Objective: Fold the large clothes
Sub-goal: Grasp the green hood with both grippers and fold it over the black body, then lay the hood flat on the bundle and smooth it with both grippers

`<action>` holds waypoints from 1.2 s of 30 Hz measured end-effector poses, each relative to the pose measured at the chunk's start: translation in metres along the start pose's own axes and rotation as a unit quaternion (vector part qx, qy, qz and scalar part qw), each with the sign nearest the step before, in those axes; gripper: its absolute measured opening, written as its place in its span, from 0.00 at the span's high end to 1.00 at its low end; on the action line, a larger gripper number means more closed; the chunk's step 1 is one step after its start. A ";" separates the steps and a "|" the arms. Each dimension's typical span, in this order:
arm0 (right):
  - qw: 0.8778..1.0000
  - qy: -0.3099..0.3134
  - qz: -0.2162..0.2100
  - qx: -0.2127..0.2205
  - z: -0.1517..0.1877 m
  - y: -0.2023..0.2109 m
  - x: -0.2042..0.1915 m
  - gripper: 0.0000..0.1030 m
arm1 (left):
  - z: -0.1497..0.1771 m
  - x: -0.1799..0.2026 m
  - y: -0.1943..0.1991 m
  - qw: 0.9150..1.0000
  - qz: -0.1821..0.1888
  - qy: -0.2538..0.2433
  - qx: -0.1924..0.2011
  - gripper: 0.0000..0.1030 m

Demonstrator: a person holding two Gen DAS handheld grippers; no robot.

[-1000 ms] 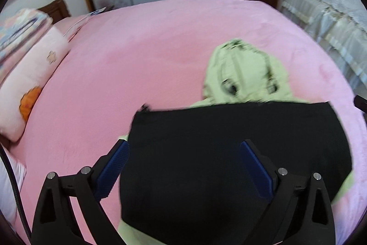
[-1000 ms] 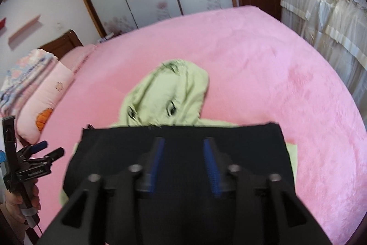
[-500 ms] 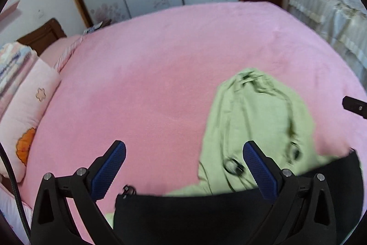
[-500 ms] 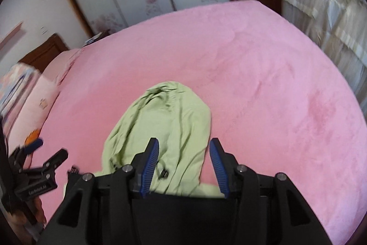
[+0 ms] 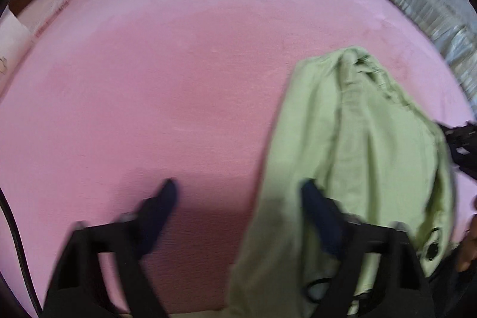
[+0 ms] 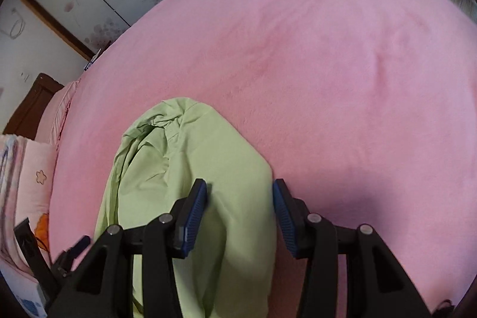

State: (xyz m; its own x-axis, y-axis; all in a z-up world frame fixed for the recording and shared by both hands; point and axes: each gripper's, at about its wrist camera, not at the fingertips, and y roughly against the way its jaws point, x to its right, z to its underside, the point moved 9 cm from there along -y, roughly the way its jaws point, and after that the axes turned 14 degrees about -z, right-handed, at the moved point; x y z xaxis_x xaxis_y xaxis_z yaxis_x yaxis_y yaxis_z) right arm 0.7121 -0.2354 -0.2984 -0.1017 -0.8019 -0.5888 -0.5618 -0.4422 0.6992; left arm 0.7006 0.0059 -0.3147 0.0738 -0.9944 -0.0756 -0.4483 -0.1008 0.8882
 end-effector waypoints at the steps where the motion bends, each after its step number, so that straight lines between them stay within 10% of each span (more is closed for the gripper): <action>1: 1.000 0.013 0.000 0.006 0.001 -0.002 -0.003 0.61 | 0.000 0.004 0.000 1.000 0.020 0.007 -0.003 0.91; 3: 0.998 0.065 0.009 0.005 0.005 -0.002 -0.019 0.91 | -0.001 0.008 0.008 1.000 0.017 0.010 0.010 0.94; 11: 0.960 0.241 -0.109 0.094 0.042 0.117 -0.118 0.95 | 0.025 -0.012 0.099 0.993 0.017 0.032 0.117 0.96; 16: 0.878 0.445 -0.160 0.077 0.151 0.206 -0.180 0.95 | 0.092 -0.035 0.162 0.987 0.072 0.051 0.131 0.96; 19: 0.817 0.566 -0.109 0.019 0.244 0.219 -0.179 0.95 | 0.149 -0.047 0.179 0.988 0.104 0.054 0.099 0.96; 22: 0.786 0.616 -0.031 -0.038 0.306 0.200 -0.145 0.94 | 0.199 -0.062 0.184 0.990 0.105 0.057 0.071 0.96; 25: 0.807 0.585 -0.008 -0.082 0.340 0.194 -0.112 0.90 | 0.238 -0.066 0.185 0.993 0.093 0.051 0.046 0.96; 32: 0.898 0.432 -0.034 -0.073 0.351 0.216 -0.092 0.76 | 0.272 -0.082 0.195 0.992 0.112 0.048 0.009 0.90; 36: 0.947 0.307 -0.066 -0.062 0.351 0.225 -0.089 0.55 | 0.270 -0.092 0.211 0.989 0.138 0.044 0.007 0.62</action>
State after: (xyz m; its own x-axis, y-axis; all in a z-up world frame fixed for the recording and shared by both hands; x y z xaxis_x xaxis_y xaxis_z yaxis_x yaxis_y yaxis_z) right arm 0.3062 -0.1229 -0.2309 0.4815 -0.8018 -0.3539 -0.4315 -0.5684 0.7005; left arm 0.3588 0.0674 -0.2431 0.0239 -0.9775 0.2094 -0.4743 0.1733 0.8632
